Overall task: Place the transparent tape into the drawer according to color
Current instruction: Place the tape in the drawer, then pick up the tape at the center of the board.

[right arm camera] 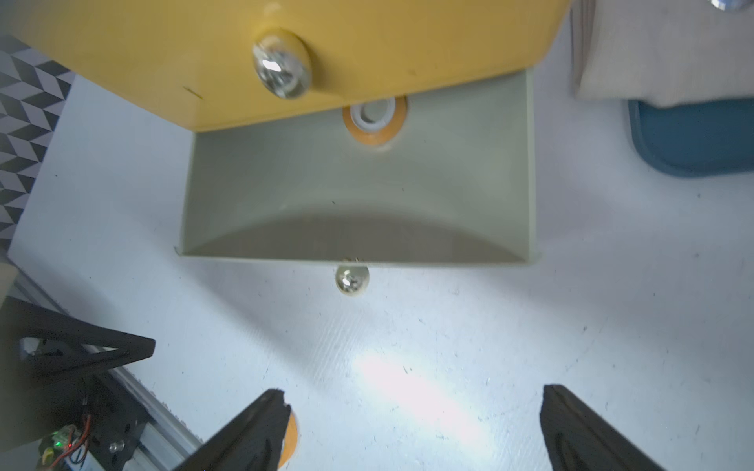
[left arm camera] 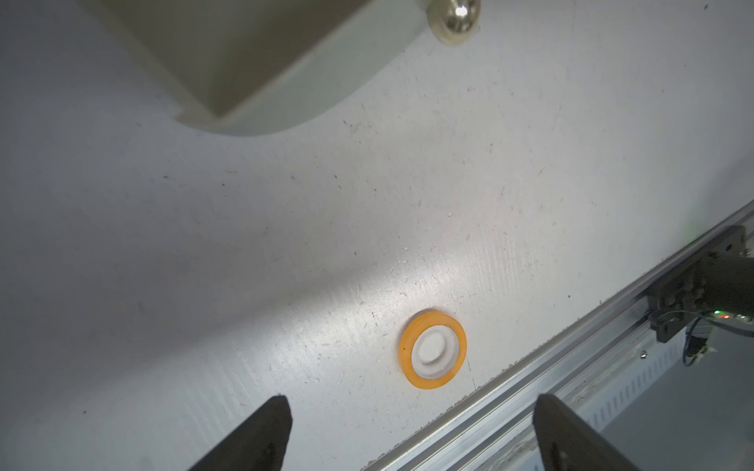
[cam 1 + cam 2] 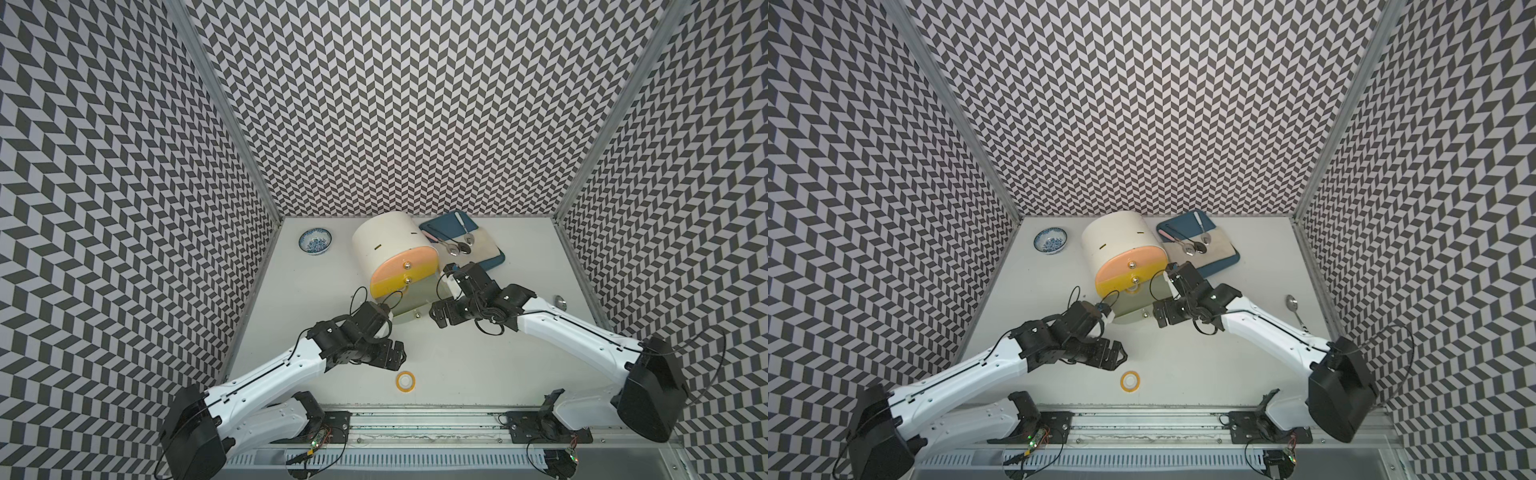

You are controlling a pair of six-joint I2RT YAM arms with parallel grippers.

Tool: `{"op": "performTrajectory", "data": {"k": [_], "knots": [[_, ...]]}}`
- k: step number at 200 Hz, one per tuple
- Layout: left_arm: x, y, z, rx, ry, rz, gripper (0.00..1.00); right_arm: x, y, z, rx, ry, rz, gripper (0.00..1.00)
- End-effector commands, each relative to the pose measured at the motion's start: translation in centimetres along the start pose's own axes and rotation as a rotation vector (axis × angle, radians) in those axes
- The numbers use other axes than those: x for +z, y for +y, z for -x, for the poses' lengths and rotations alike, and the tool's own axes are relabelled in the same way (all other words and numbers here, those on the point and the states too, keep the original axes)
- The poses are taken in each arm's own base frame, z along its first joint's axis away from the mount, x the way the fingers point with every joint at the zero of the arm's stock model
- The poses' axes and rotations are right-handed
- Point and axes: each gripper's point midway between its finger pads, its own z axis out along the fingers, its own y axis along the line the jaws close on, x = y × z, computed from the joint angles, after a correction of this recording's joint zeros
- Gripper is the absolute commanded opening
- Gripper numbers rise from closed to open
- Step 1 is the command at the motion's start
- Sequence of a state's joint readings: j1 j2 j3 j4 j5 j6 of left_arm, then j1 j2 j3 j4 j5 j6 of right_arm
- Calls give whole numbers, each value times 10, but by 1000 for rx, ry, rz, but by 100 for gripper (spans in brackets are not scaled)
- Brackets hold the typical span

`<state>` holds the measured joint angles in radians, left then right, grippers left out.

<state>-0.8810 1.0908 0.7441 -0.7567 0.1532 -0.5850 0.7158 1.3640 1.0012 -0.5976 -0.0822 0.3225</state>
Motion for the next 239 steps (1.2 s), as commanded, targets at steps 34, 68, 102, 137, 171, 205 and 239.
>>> {"op": "performTrajectory", "data": {"k": [34, 68, 102, 137, 171, 205, 239], "knots": [[29, -27, -14, 88, 80, 84, 92, -13, -2, -13, 34, -30, 71, 100], [45, -31, -21, 131, 125, 135, 90, -17, -5, -17, 49, -39, 83, 100], [57, -28, -27, 157, 157, 191, 86, -16, -6, -22, 59, -36, 97, 100], [68, -29, -33, 180, 183, 212, 84, -15, -7, -24, 66, -35, 105, 100], [75, -28, -39, 201, 211, 237, 82, -15, -8, -25, 72, -35, 110, 100], [80, -29, -41, 209, 218, 239, 80, -17, -9, -26, 81, -40, 111, 100], [83, -28, -45, 219, 233, 253, 78, -17, -10, -27, 85, -42, 114, 100]]}}
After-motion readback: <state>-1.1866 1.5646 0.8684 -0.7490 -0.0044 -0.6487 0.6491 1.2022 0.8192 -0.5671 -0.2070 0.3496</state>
